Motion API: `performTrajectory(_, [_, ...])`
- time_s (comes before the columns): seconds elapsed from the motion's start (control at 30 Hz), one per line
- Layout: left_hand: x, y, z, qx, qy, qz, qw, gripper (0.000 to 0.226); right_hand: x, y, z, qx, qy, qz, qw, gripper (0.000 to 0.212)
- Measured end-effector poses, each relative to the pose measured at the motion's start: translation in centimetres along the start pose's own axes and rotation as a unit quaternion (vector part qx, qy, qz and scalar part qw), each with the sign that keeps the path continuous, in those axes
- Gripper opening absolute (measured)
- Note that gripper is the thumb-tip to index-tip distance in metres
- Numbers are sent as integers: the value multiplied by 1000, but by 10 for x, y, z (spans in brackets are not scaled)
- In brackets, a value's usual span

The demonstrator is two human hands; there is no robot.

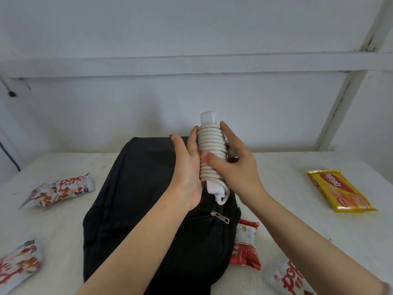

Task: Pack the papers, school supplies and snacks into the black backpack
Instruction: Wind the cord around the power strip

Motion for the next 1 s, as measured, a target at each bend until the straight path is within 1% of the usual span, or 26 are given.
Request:
performTrajectory(0.1, [4, -2, 6, 12, -2, 6, 1000, 64, 6, 5, -4, -26, -2, -36, 999, 71])
performTrajectory(0.17, [10, -4, 8, 17, -14, 18, 1000, 61, 10, 7, -6, -63, -6, -68, 996, 68])
performTrajectory(0.27, [16, -2, 14, -9, -27, 32, 999, 54, 17, 14, -9, -126, -20, -137, 982, 65])
performTrajectory(0.33, [21, 3, 22, -52, -27, 17, 998, 50, 25, 20, -13, -161, -34, -186, 969, 63])
performTrajectory(0.43, [28, 12, 43, -154, -24, -12, 988, 44, 37, 26, -20, -226, -50, -250, 940, 63])
performTrajectory(0.5, [28, 14, 54, -213, -28, -21, 976, 38, 44, 26, -26, -242, -71, -267, 930, 65])
performTrajectory(0.57, [28, 12, 73, -272, -25, -21, 962, 40, 48, 23, -31, -244, -92, -263, 929, 62])
performTrajectory(0.6, [32, 13, 83, -318, -32, -38, 947, 44, 49, 22, -32, -245, -93, -259, 930, 60])
performTrajectory(0.63, [41, 14, 91, -369, -54, -69, 925, 48, 49, 21, -32, -246, -87, -256, 931, 60])
performTrajectory(0.7, [62, 11, 113, -459, -98, -114, 875, 61, 50, 22, -31, -251, -68, -254, 932, 66])
performTrajectory(0.77, [80, 2, 142, -525, -125, -115, 834, 79, 52, 20, -32, -245, -54, -247, 936, 73])
performTrajectory(0.83, [89, -7, 161, -576, -156, -111, 795, 92, 54, 17, -32, -232, -42, -232, 944, 71])
performTrajectory(0.9, [97, -14, 171, -640, -193, -104, 737, 102, 58, 12, -34, -220, -37, -220, 950, 69])
performTrajectory(0.93, [101, -17, 177, -675, -202, -110, 701, 106, 60, 10, -36, -216, -36, -215, 952, 68])
performTrajectory(0.97, [105, -19, 181, -698, -200, -119, 677, 106, 63, 8, -37, -214, -33, -212, 953, 67])
performTrajectory(1.0, [106, -18, 184, -702, -191, -133, 673, 103, 66, 6, -39, -213, -30, -211, 953, 66])
Point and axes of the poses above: each hand's wrist, its own x-axis away from the middle knuckle, its own z-axis out of the back of the hand, y = z × x, the point moved 8 cm from there along -x, towards the middle knuckle, and after that the axes turned 8 degrees about y, right-handed, at the moved point
